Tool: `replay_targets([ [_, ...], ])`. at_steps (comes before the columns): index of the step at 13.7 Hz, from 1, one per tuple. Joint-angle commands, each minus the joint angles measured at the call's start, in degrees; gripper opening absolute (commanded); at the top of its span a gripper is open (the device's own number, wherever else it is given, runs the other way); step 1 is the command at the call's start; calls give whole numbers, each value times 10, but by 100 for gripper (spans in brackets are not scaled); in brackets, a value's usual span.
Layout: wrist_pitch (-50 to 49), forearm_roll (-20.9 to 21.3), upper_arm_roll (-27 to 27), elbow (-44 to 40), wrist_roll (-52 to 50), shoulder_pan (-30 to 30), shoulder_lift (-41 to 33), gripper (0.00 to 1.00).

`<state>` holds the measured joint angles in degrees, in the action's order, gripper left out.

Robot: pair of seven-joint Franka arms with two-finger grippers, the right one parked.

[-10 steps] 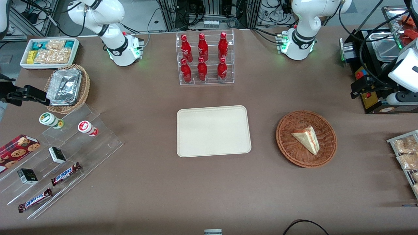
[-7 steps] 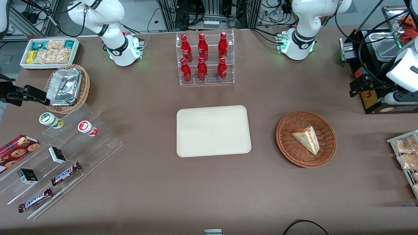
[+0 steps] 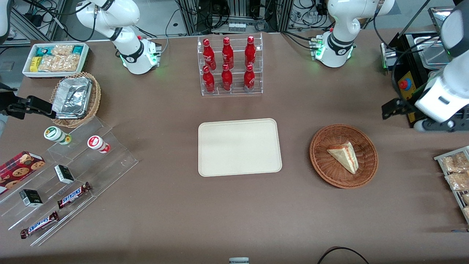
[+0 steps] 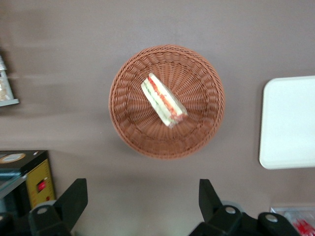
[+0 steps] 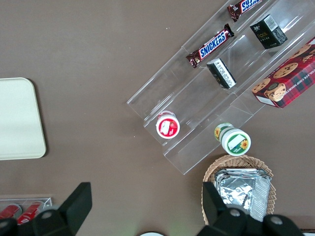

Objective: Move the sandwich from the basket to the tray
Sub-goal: 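Move the left gripper over the wicker basket toward the sandwich, then lower the open left gripper onto the wrapped sandwich and close it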

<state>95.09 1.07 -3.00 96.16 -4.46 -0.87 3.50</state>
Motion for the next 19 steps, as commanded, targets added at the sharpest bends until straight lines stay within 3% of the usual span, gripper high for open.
replay_targets([
  [1,96,10,-4,90,-75,3,-14,100],
  [7,333,7,-12,269,-297,1,-31,100],
  [15,511,8,-28,372,-356,-1,19,100],
  [19,586,6,-27,380,-370,3,60,100],
])
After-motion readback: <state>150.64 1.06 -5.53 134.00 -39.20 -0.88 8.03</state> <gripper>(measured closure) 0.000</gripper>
